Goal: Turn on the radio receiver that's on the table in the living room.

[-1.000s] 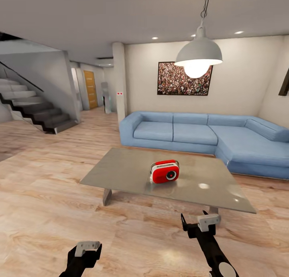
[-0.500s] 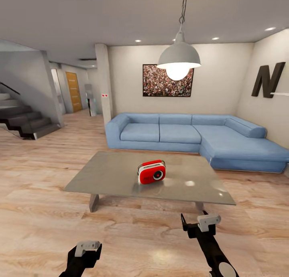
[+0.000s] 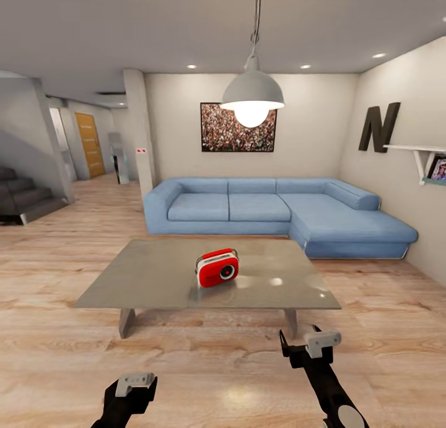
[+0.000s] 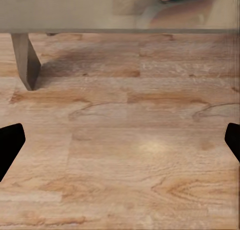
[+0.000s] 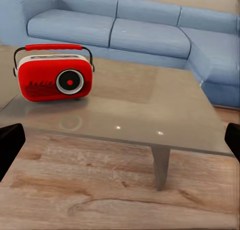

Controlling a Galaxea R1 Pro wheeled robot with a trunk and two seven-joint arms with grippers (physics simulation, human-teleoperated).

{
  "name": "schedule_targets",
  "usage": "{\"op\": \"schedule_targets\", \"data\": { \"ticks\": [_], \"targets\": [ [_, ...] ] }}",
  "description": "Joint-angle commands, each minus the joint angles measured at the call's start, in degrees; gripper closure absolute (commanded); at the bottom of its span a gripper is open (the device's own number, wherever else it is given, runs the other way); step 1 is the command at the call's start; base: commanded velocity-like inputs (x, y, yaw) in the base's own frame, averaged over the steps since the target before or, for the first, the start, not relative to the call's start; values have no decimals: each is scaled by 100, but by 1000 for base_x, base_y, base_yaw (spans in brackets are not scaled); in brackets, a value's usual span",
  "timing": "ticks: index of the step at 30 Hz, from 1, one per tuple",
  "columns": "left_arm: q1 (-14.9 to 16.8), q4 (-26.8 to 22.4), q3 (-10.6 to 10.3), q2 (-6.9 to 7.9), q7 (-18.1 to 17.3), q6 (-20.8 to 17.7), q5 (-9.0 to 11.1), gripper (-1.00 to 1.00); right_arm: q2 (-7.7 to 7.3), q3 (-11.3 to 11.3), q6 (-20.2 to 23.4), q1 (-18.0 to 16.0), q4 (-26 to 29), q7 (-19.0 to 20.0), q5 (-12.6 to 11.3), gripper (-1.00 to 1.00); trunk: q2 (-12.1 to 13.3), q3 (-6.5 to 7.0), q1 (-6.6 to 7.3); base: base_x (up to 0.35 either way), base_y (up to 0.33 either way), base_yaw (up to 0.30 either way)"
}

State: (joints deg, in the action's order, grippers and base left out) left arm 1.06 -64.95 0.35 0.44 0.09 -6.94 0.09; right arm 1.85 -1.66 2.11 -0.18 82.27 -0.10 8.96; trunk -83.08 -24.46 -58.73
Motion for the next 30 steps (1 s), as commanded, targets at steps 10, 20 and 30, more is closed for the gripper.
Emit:
{"op": "schedule_targets", "data": {
  "ticks": [10, 20, 30],
  "targets": [
    [0, 0, 0, 3, 0, 0, 0, -100, 0, 8, 0, 0, 0, 1, 0, -100, 0, 50, 0, 0, 0, -198],
    [0, 0, 0, 0, 0, 0, 0, -100, 0, 7, 0, 0, 0, -14, 0, -100, 0, 87, 0, 0, 0, -144],
    [0, 0, 0, 0, 0, 0, 0, -100, 6, 0, 0, 0, -8, -19, 0, -100, 0, 85, 0, 0, 0, 35]
  ]
}}
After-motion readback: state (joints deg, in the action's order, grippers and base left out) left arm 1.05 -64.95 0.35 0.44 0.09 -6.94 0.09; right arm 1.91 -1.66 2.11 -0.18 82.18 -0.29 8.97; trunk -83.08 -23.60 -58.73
